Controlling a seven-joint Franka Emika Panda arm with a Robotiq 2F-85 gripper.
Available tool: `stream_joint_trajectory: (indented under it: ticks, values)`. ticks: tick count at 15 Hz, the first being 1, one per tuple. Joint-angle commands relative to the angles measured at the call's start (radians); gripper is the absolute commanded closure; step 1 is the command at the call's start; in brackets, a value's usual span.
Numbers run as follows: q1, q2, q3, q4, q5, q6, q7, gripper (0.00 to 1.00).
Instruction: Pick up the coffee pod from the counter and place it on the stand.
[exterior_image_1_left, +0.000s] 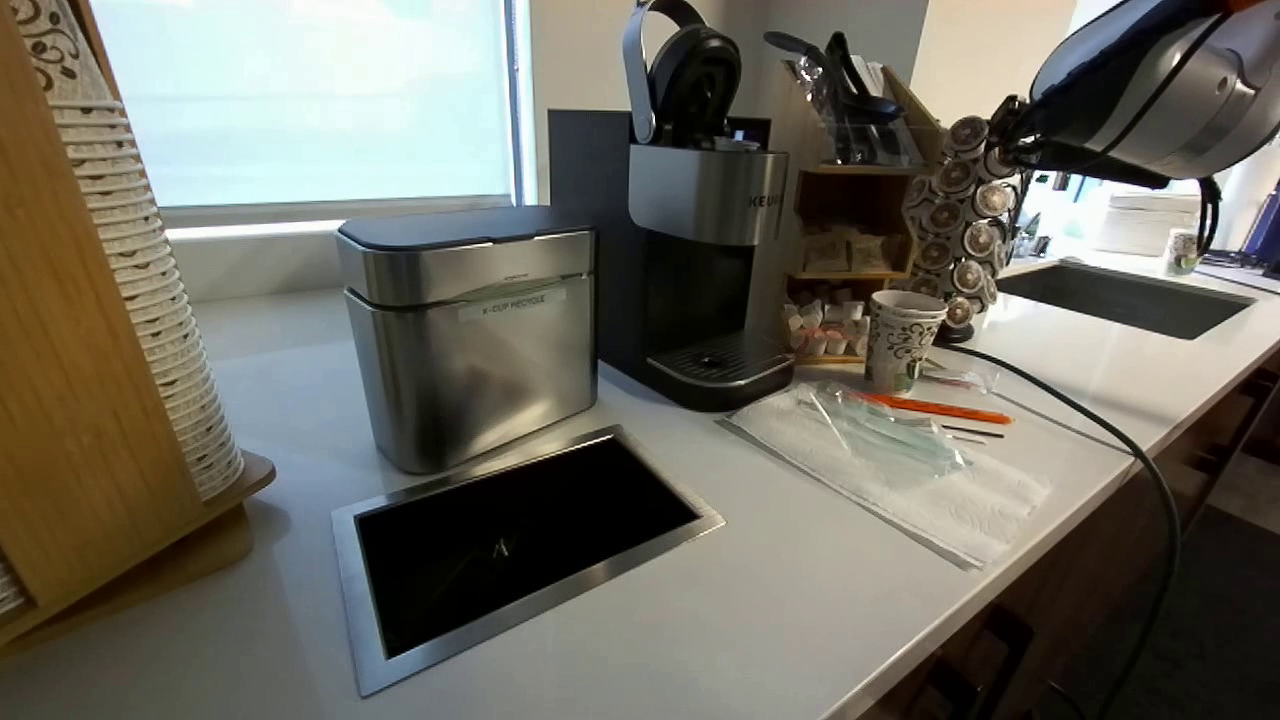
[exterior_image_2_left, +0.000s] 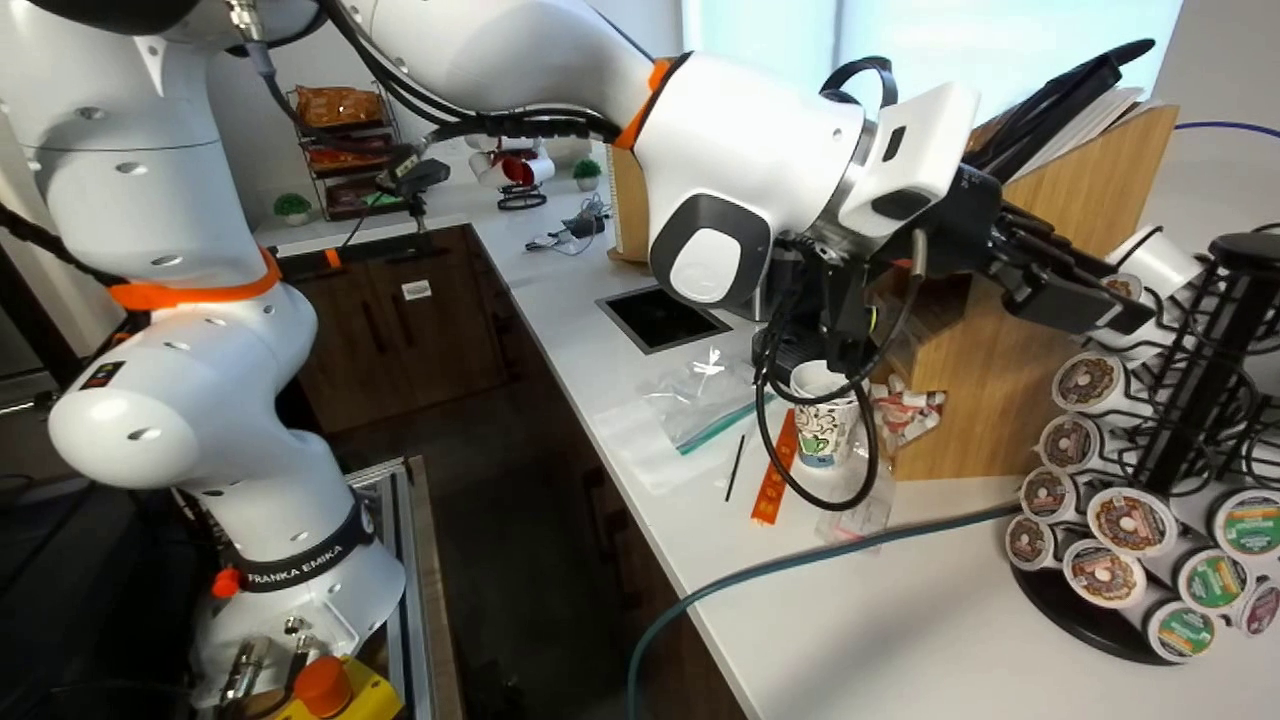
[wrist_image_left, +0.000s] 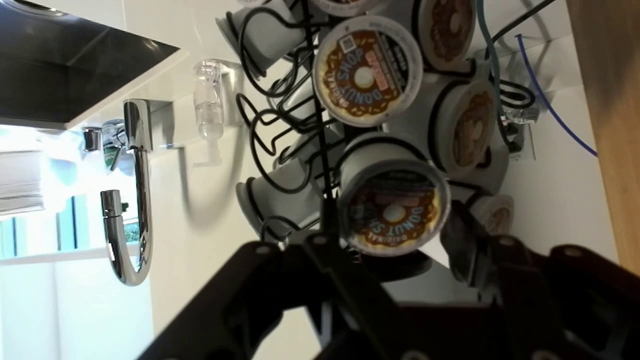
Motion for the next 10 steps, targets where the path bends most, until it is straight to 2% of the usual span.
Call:
stream_joint_trajectory:
  ticks: [1,3,7,10]
  values:
    - [0.040,0.024,-0.019,0.024,0.061,-0.018,-0.072,0.16]
    - [0.050,0.018,-0.019,0.017,0.069,-0.024,-0.088,0.01]
    - [0.072,-0.032,-0.013,-0.029,0.074,-0.024,-0.113,0.00]
    - [0.100,-0.134,-0.019,-0.125,0.115,-0.024,-0.174,0.00]
